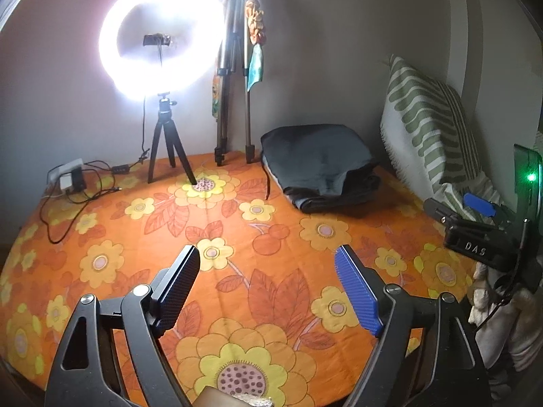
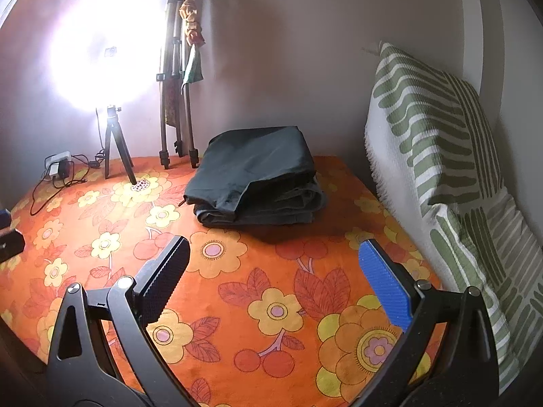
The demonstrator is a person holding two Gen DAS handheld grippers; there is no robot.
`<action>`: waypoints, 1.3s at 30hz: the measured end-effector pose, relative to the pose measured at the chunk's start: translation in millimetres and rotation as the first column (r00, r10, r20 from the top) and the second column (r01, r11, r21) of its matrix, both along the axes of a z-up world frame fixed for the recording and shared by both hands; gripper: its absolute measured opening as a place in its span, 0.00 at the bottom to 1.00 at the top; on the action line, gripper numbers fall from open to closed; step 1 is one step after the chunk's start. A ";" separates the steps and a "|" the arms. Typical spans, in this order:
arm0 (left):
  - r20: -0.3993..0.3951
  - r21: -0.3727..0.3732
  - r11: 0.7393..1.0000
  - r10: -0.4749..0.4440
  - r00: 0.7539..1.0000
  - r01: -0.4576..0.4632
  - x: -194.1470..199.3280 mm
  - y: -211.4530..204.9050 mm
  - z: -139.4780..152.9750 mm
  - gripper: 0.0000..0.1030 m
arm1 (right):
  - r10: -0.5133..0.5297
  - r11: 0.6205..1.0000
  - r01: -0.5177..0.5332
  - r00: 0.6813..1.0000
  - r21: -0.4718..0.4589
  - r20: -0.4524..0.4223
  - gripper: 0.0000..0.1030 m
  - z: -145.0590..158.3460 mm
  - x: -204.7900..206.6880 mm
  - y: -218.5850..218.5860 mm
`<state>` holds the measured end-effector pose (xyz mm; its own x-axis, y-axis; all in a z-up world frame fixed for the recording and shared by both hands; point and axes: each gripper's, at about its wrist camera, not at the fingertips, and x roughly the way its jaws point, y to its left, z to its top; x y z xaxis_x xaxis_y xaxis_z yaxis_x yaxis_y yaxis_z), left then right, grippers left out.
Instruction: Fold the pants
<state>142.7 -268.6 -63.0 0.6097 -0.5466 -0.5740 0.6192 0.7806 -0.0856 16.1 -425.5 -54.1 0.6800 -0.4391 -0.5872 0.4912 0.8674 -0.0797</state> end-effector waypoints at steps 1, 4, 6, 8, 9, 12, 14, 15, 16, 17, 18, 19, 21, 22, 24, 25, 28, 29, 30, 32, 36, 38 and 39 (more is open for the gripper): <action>-0.004 0.004 1.000 0.003 1.000 -0.003 0.1 -0.6 -1.0 0.80 | -0.001 1.000 0.001 1.000 0.006 0.002 0.99 -0.1 -0.2 -1.0; -0.019 0.011 1.000 -0.004 1.000 0.004 0.1 -3.0 -3.4 0.80 | -0.001 1.000 0.000 1.000 0.016 0.009 0.99 -0.1 -1.1 -2.6; -0.020 0.013 1.000 -0.005 1.000 0.006 -1.1 -4.1 -4.1 0.80 | 0.000 1.000 -0.001 1.000 0.017 0.008 0.99 -0.7 -0.8 -2.9; -0.020 0.014 1.000 -0.011 1.000 0.011 -3.1 -5.2 -4.4 0.80 | 0.003 1.000 -0.003 1.000 0.017 0.004 0.99 -1.4 -0.5 -3.2; -0.021 0.015 1.000 -0.012 1.000 0.012 -3.6 -6.0 -4.6 0.80 | 0.003 1.000 -0.003 1.000 0.017 0.002 0.99 -1.7 -0.2 -3.6; -0.023 0.017 1.000 -0.017 1.000 0.017 -5.7 -6.9 -5.7 0.80 | 0.002 1.000 -0.002 1.000 0.020 0.005 0.99 -1.8 -0.3 -4.3; -0.027 0.019 1.000 -0.020 0.999 0.020 -5.5 -7.2 -6.5 0.80 | -0.001 1.000 0.000 1.000 0.026 0.008 0.99 -2.0 -0.4 -4.7; -0.028 0.021 1.000 -0.021 0.999 0.021 -6.0 -7.7 -6.8 0.80 | -0.002 0.999 0.002 1.000 0.032 0.010 0.99 -2.1 -0.6 -5.2; -0.028 0.022 1.000 -0.021 0.999 0.022 -6.6 -8.3 -6.9 0.80 | -0.003 0.999 0.003 1.000 0.038 0.011 0.99 -2.4 -0.9 -5.5; -0.028 0.023 0.999 -0.022 0.999 0.023 -7.2 -8.5 -7.0 0.80 | -0.005 0.999 0.004 1.000 0.043 0.012 0.99 -2.9 -1.0 -5.8; -0.028 0.023 0.999 -0.023 0.999 0.024 -7.4 -8.5 -7.0 0.80 | -0.006 0.999 0.005 1.000 0.045 0.011 0.99 -3.2 -1.1 -6.2; -0.028 0.023 0.999 -0.022 0.999 0.023 -7.5 -8.7 -7.1 0.80 | -0.007 0.999 0.007 1.000 0.047 0.010 0.99 -3.3 -1.2 -6.2; -0.029 0.023 0.999 -0.021 0.999 0.022 -7.9 -9.1 -7.1 0.80 | -0.008 0.999 0.008 1.000 0.046 0.008 0.99 -3.8 -0.8 -6.2; -0.031 0.022 1.000 -0.021 0.999 0.022 -8.3 -9.1 -7.3 0.80 | -0.008 0.999 0.008 1.000 0.046 0.008 0.99 -3.9 -0.7 -6.1; -0.034 0.020 1.000 -0.021 0.999 0.022 -8.4 -8.6 -7.5 0.80 | -0.008 0.999 0.008 1.000 0.047 0.009 0.99 -4.0 -0.6 -6.2; -0.034 0.021 1.000 -0.022 0.999 0.023 -8.3 -8.5 -7.5 0.80 | -0.008 0.999 0.008 1.000 0.046 0.009 0.99 -3.7 -0.8 -6.1; -0.034 0.021 1.000 -0.022 0.999 0.023 -8.8 -8.4 -7.6 0.80 | -0.007 0.999 0.007 1.000 0.047 0.008 0.99 -4.3 -0.5 -6.0; -0.034 0.021 1.000 -0.022 0.999 0.023 -8.9 -8.4 -7.7 0.80 | -0.007 0.999 0.006 1.000 0.047 0.006 0.99 -4.6 -0.2 -6.2; -0.034 0.022 0.999 -0.022 0.999 0.023 -8.6 -8.5 -7.6 0.80 | -0.006 0.999 0.006 1.000 0.047 0.006 0.99 -5.0 0.1 -6.2; -0.035 0.023 0.999 -0.022 0.999 0.022 -9.1 -8.7 -8.5 0.80 | -0.006 0.999 0.006 1.000 0.047 0.005 0.99 -5.2 0.2 -6.1; -0.034 0.024 0.999 -0.022 0.999 0.022 -9.2 -9.0 -8.6 0.80 | -0.007 0.999 0.006 1.000 0.048 0.005 0.99 -5.7 0.5 -6.6; -0.033 0.024 0.999 -0.021 0.999 0.022 -9.5 -9.1 -8.6 0.80 | -0.004 0.999 0.004 1.000 0.050 0.006 0.99 -5.5 0.5 -7.1; -0.034 0.024 0.999 -0.022 0.999 0.023 -9.3 -9.3 -8.5 0.80 | -0.004 0.999 0.004 1.000 0.051 0.005 0.99 -5.7 0.7 -7.1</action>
<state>133.4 -277.9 -71.6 0.5779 -0.5453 -0.6072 0.6334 0.7688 -0.0876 16.7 -432.6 -59.8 0.6815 -0.4114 -0.6052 0.4949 0.8683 -0.0330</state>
